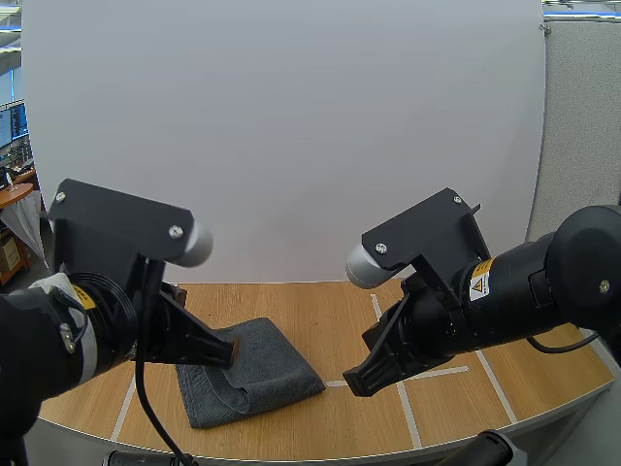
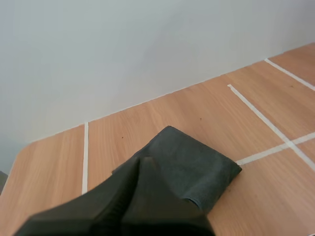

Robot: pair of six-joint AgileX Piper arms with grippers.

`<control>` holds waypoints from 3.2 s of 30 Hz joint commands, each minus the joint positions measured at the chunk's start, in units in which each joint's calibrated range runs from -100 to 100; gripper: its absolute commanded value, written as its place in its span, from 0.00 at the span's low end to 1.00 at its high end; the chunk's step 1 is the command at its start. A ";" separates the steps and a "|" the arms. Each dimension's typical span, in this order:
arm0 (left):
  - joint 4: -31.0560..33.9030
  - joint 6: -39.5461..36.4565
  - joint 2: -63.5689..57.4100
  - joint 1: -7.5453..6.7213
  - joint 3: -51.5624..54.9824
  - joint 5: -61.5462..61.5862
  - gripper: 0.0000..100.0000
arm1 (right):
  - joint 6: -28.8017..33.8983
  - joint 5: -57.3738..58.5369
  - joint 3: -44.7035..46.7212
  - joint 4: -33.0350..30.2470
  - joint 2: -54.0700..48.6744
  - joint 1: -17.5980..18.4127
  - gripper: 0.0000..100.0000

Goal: Fold the towel

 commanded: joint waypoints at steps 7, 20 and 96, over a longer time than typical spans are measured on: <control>-0.41 4.17 13.62 0.09 0.21 0.18 0.05 | -1.53 0.00 0.15 -0.29 -0.46 0.10 0.00; 0.26 4.77 33.88 0.79 0.36 -7.68 0.33 | -1.47 0.00 0.15 -2.07 -0.11 0.10 0.00; -38.60 38.41 90.88 16.34 5.49 -18.62 1.00 | -1.18 0.00 0.15 1.33 0.76 0.10 0.00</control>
